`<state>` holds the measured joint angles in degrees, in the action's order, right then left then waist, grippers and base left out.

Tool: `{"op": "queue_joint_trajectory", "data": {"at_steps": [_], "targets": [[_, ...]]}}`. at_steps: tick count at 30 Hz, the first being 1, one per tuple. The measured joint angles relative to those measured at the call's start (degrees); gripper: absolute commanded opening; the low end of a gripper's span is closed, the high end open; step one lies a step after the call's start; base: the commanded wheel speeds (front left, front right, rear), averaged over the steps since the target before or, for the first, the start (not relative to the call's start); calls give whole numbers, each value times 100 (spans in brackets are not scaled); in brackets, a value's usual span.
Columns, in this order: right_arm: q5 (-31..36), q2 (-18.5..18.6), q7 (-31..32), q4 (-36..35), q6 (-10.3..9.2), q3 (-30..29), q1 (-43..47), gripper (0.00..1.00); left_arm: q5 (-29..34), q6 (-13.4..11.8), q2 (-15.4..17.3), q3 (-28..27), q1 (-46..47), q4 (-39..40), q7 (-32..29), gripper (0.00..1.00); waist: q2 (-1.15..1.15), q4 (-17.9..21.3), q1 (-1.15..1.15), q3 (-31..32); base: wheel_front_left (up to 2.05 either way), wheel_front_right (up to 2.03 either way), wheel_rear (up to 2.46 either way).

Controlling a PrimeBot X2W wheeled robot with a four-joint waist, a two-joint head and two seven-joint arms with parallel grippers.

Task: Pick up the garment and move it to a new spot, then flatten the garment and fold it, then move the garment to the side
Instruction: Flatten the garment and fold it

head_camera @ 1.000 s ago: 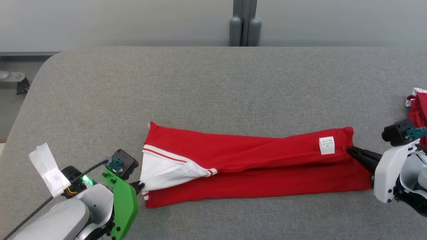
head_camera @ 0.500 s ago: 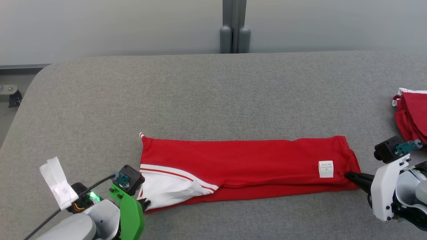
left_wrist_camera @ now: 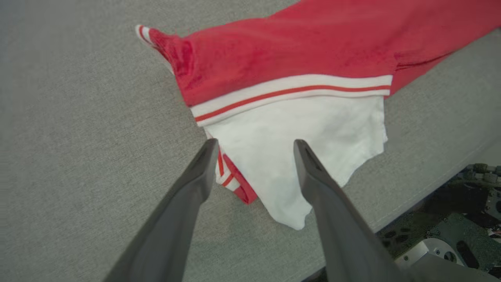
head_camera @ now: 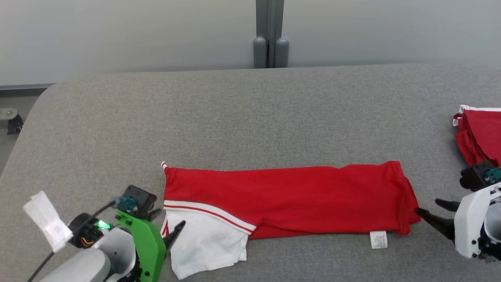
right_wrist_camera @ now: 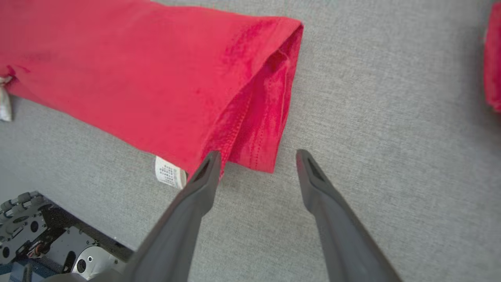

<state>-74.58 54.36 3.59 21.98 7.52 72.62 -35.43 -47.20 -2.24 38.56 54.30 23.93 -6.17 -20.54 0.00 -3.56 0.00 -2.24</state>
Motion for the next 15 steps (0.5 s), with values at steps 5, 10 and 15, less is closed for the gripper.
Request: {"op": "queue_joint_trajectory", "data": {"at_steps": [5, 10, 15], "targets": [[-111, 15, -753, 3, 0, -363, -10, 100, -237, -613, -185, -889, -72, 67, 1236, 100, 0, 54, 0, 77, 0, 0, 0], [-16, -359, -1740, 9, -1, -911, -30, 100, -407, -890, -650, -1600, -325, 34, 2724, 100, 0, 116, 0, 163, 0, 0, 0], [1103, -1016, -1866, 99, -3, -2702, 135, 100, -210, -1015, -1203, -2071, -560, 20, 3522, 100, 0, 197, 0, 223, 0, 0, 0]]}}
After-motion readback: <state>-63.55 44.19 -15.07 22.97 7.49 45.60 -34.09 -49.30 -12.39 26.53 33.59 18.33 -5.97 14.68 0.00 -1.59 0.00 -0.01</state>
